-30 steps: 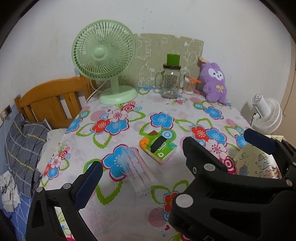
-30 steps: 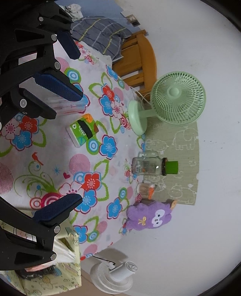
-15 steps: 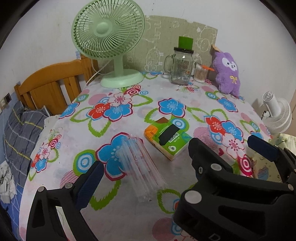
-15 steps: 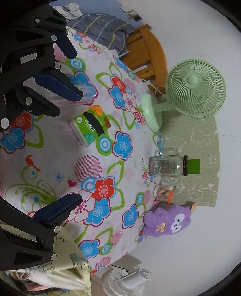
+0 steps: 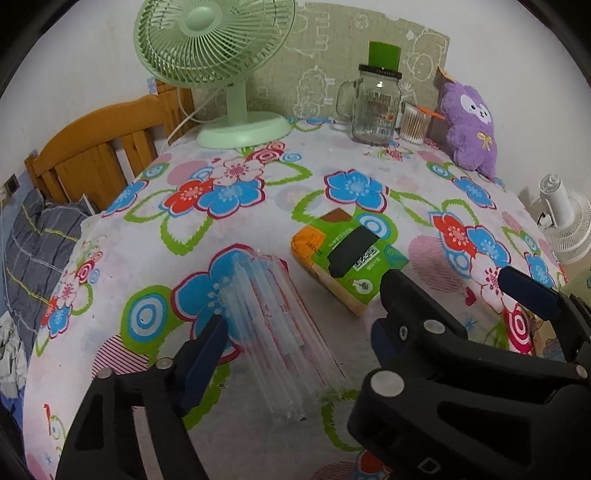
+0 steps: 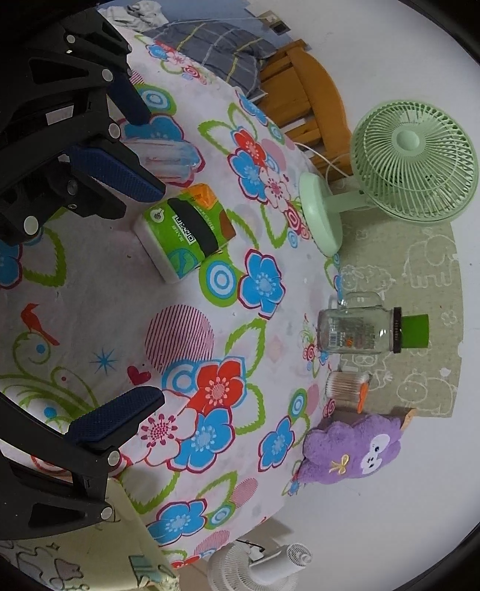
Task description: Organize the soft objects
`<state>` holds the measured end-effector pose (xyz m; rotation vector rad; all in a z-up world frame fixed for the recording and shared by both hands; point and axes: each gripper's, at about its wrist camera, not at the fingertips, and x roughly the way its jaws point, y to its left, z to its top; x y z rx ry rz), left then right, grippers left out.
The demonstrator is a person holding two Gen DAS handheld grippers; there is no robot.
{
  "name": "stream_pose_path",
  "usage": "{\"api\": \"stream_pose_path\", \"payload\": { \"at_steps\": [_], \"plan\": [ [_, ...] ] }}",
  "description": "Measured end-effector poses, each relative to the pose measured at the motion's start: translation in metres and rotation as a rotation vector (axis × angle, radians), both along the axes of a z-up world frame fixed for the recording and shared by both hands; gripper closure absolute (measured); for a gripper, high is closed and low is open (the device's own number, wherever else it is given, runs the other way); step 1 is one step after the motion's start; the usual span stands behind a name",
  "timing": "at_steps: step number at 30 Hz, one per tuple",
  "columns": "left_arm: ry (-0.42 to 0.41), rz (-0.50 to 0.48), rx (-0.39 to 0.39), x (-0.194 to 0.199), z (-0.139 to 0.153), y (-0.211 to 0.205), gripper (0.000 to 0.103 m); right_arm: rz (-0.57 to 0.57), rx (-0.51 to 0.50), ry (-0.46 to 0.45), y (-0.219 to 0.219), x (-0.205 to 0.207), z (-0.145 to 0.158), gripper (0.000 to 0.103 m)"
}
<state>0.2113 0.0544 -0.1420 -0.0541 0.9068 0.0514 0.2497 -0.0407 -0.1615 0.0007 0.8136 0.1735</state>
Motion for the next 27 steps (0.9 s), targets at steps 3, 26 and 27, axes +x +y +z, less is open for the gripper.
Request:
{"api": "stream_pose_path", "payload": {
  "at_steps": [3, 26, 27],
  "plan": [
    [0.019, -0.003, -0.004, 0.002, -0.005, 0.001, 0.04, 0.01, -0.015, 0.004, 0.003, 0.002, -0.004, 0.002],
    [0.004, -0.032, 0.086, 0.011, -0.004, 0.032, 0.075, 0.099, -0.037, -0.001, 0.043, 0.017, -0.01, 0.002],
    [0.003, -0.03, 0.087, 0.012, -0.004, 0.033, 0.075, 0.097, -0.039, 0.0, 0.043, 0.02, -0.011, 0.002]
  ]
}}
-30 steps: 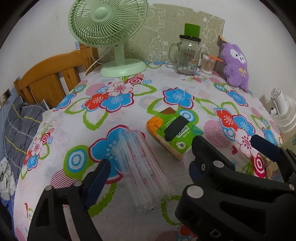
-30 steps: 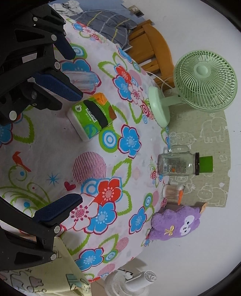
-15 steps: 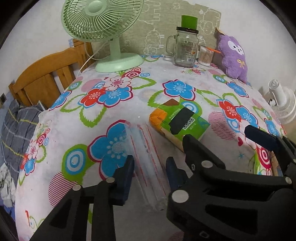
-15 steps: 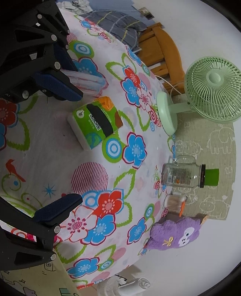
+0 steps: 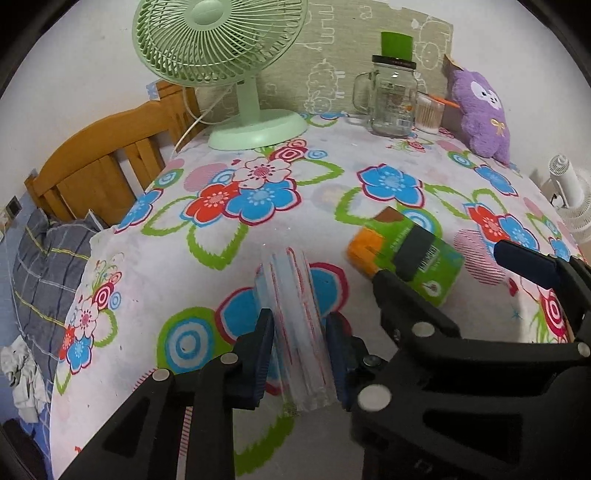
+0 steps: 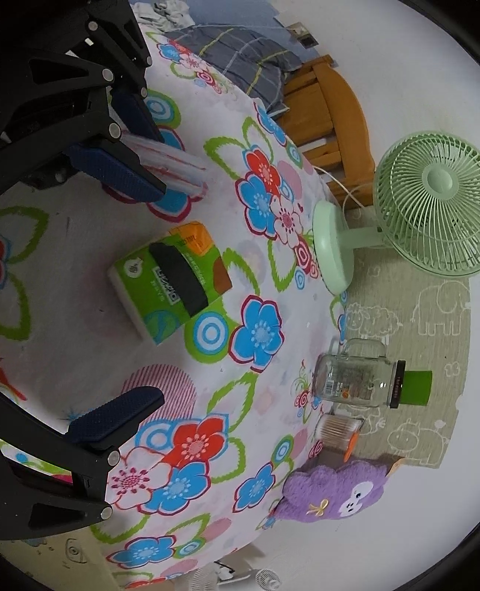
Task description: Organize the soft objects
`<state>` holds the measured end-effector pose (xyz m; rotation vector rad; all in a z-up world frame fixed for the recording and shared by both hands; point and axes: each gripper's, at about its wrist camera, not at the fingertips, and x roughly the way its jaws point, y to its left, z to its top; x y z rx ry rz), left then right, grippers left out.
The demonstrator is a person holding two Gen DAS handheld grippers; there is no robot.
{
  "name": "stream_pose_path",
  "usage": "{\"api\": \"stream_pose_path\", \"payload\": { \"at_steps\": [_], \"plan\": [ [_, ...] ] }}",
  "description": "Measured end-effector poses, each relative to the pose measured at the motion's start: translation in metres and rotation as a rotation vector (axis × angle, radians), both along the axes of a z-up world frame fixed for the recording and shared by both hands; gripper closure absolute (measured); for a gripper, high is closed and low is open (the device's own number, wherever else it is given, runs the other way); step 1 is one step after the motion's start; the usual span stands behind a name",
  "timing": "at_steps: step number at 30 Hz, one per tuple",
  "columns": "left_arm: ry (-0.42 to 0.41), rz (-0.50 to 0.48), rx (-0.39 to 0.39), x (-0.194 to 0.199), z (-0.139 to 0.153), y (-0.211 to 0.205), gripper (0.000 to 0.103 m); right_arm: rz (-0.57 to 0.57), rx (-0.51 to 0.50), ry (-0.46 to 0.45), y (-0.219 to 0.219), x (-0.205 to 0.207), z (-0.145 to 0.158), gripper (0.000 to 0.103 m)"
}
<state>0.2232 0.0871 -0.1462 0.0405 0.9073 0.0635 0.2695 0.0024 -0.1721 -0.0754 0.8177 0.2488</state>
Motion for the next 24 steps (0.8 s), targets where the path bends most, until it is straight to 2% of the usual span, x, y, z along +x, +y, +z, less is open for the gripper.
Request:
{"api": "stream_pose_path", "payload": {
  "at_steps": [3, 5, 7, 8, 10, 11, 19, 24],
  "plan": [
    [-0.011, -0.003, 0.01, 0.001, -0.001, 0.0, 0.075, 0.008, 0.006, 0.016, 0.001, 0.006, -0.003, 0.002],
    [-0.018, -0.009, 0.021, 0.001, -0.002, -0.002, 0.075, 0.018, 0.004, 0.024, 0.003, 0.009, -0.006, 0.007],
    [-0.023, -0.014, 0.034, 0.0, -0.003, -0.003, 0.075, 0.037, 0.011, 0.046, 0.007, 0.013, -0.01, 0.019],
    [-0.023, -0.015, 0.04, 0.0, -0.003, -0.003, 0.075, 0.043, 0.02, 0.059, 0.007, 0.014, -0.012, 0.021],
    [-0.019, -0.019, 0.047, -0.001, -0.003, -0.004, 0.075, 0.042, 0.042, 0.091, 0.007, 0.016, -0.016, 0.034],
    [-0.021, -0.023, 0.052, -0.001, -0.003, -0.004, 0.075, 0.038, 0.046, 0.098, 0.007, 0.015, -0.017, 0.037],
    [-0.017, -0.025, 0.046, -0.008, -0.003, -0.005, 0.076, 0.037, 0.027, 0.111, 0.007, 0.006, -0.014, 0.045],
    [-0.01, -0.03, 0.036, -0.018, -0.001, -0.009, 0.077, 0.031, 0.024, 0.123, 0.002, -0.004, -0.012, 0.045]
  ]
}}
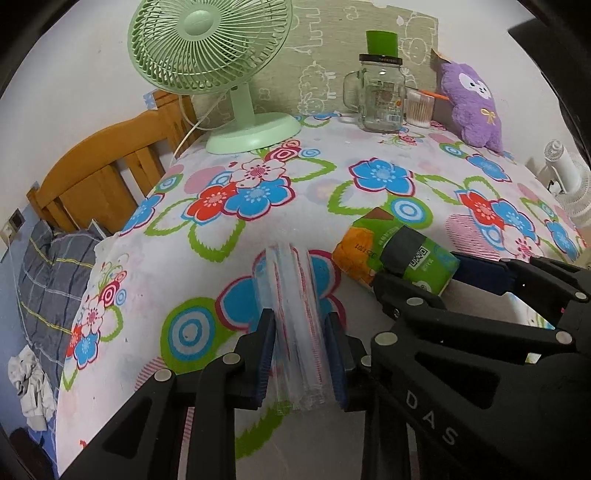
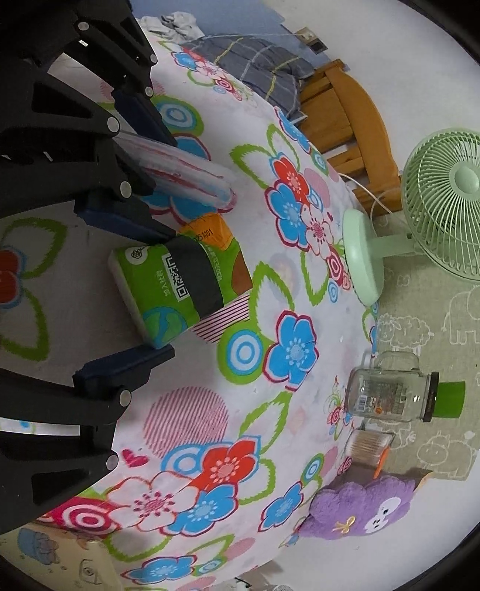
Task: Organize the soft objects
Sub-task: 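Grasp the green tissue packet with the right tool, then carry the tissue packet with the right tool while the left tool carries the straw pack toward the box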
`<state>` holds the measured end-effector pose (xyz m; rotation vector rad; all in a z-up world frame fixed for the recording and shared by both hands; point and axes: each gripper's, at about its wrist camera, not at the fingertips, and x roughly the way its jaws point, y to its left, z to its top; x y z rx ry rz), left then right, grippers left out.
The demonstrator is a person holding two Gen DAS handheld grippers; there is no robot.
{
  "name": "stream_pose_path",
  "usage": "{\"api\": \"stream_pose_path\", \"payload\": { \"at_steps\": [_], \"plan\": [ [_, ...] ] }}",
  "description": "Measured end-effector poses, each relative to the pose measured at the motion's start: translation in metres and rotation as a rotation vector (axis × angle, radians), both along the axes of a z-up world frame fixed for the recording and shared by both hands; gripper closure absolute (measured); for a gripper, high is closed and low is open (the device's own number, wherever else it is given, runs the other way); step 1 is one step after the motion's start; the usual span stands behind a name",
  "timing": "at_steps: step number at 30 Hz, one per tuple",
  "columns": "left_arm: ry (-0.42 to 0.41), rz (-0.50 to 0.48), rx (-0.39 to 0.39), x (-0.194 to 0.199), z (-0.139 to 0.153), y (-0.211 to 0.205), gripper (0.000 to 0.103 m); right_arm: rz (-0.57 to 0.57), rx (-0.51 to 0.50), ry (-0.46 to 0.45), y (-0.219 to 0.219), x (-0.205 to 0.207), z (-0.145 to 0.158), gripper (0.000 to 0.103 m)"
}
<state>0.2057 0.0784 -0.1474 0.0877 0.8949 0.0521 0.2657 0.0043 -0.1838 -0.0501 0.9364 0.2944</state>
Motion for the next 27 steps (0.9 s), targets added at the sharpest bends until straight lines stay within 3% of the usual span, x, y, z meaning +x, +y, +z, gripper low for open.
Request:
{"api": "stream_pose_path", "payload": {
  "at_steps": [27],
  "plan": [
    [-0.055, -0.01, -0.051, -0.054, 0.034, -0.025, 0.084, -0.038, 0.02, -0.055, -0.028, -0.062, 0.038, 0.047]
  ]
}}
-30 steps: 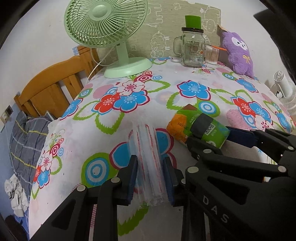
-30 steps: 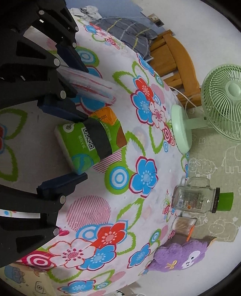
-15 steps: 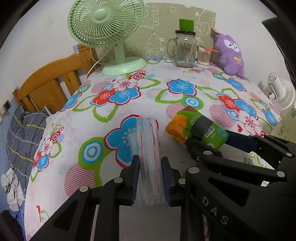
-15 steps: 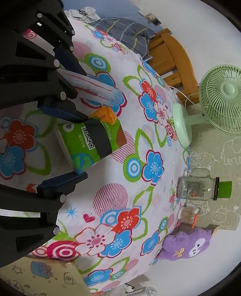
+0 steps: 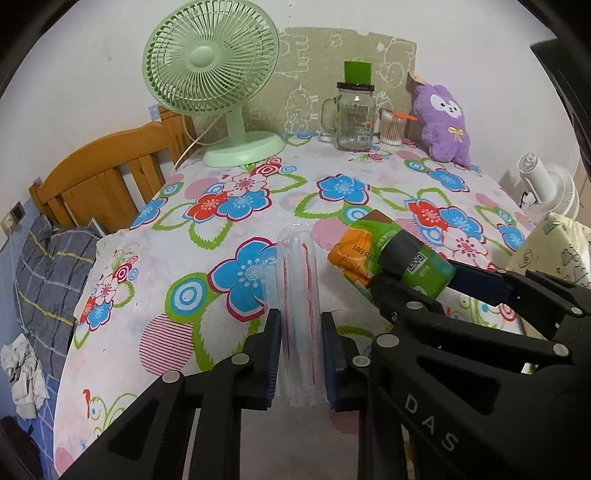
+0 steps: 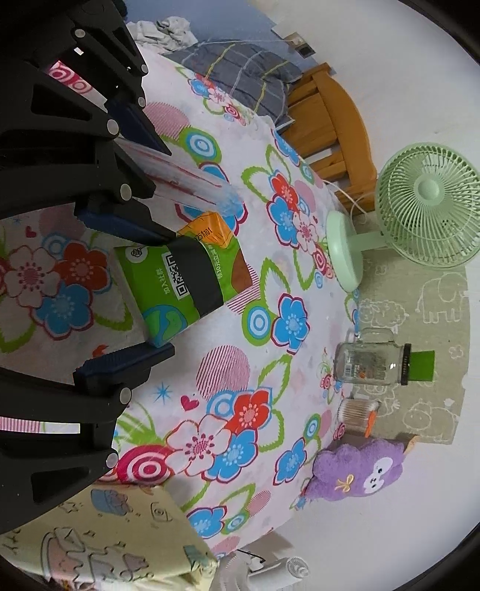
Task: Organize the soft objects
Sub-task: 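Carry the tissue packet with the right tool while the left tool carries the straw pack toward the box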
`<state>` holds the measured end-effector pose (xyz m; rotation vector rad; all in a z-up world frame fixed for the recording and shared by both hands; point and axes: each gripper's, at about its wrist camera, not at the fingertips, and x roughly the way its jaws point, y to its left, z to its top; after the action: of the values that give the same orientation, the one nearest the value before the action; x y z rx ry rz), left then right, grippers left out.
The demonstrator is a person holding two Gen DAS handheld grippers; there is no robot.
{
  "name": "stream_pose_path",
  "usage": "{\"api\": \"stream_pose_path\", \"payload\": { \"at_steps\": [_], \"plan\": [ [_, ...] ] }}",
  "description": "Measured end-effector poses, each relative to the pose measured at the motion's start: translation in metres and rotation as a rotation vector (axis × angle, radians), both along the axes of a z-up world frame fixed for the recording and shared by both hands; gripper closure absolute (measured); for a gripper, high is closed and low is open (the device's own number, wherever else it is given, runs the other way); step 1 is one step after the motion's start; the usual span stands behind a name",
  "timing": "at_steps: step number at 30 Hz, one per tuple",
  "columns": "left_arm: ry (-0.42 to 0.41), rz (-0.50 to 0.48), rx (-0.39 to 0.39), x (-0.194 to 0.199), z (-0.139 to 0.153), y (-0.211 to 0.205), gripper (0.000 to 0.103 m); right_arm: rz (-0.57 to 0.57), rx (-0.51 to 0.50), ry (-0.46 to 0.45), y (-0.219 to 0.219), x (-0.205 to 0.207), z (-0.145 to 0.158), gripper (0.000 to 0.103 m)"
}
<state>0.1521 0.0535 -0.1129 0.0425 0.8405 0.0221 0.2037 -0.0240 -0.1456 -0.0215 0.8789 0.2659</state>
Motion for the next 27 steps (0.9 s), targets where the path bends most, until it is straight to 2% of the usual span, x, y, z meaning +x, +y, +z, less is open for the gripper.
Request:
{"api": "stream_pose_path", "payload": {
  "at_steps": [14, 27],
  "plan": [
    [-0.06, -0.009, -0.006, -0.031, 0.031, -0.013, 0.084, -0.001, 0.009, -0.057, -0.013, -0.029, 0.032, 0.047],
    [-0.153, -0.017, 0.012, -0.061, 0.074, -0.029, 0.084, 0.011, 0.036, -0.157, -0.03, -0.064, 0.08, 0.047]
  ]
}}
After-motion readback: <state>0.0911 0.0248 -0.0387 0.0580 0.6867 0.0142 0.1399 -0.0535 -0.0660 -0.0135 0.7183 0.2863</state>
